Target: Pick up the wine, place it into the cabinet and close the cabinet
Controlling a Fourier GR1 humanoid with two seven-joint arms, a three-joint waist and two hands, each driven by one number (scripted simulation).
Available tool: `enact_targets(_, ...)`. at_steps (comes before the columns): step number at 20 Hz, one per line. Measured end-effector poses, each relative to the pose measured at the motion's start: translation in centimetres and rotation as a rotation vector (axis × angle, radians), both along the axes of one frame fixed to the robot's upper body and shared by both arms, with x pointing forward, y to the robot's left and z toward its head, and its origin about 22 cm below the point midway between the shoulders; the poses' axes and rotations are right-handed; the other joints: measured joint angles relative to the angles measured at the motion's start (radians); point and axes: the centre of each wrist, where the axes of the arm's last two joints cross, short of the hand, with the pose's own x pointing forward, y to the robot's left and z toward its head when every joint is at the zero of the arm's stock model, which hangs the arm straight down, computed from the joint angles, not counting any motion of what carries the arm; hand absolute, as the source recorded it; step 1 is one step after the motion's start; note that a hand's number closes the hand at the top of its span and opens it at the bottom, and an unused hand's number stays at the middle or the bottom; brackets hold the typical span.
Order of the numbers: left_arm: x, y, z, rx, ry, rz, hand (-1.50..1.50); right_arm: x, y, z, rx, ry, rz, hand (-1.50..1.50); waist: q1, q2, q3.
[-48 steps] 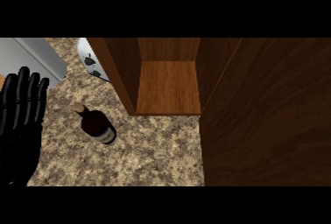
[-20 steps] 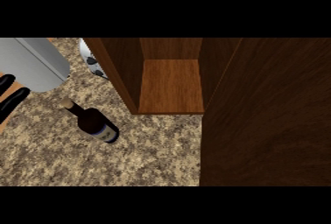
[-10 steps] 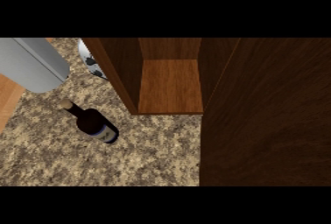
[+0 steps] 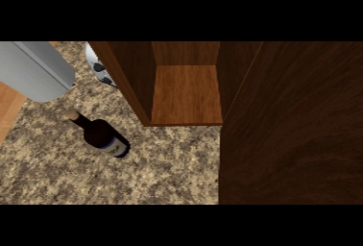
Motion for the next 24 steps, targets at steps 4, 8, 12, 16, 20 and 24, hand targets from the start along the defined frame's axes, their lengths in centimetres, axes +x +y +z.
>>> enact_targets(4,0.5,0.6,-0.6,0.013,0.003,0.044,-1.50,0.0,-0.2,-0.1,0.005,-0.013,-0.016,-1.50,-0.004,0.001,0.000)
enact_targets(8,1.2,0.9,-2.0,0.050,0.025,0.079,-1.50,-0.1,-0.2,-0.2,0.013,-0.009,-0.026,-1.50,-0.006,0.002,0.000)
enact_targets(12,2.8,0.9,-4.0,0.082,0.044,0.098,-1.50,-0.2,-0.3,-0.5,0.009,-0.009,-0.022,-1.50,-0.011,0.004,0.000)
enact_targets(16,4.5,1.1,-6.0,0.113,0.049,0.104,-1.50,-0.1,-0.7,-0.6,0.000,-0.019,-0.032,-1.50,-0.010,0.005,0.000)
enact_targets(20,5.7,1.1,-8.7,0.141,0.075,0.098,-1.50,-0.3,-1.1,-0.9,-0.001,-0.021,-0.033,-1.50,-0.011,0.005,0.000)
enact_targets(24,7.5,1.0,-11.4,0.163,0.104,0.116,-1.50,0.0,-1.3,-0.8,-0.002,-0.032,-0.036,-1.50,-0.011,0.006,0.000)
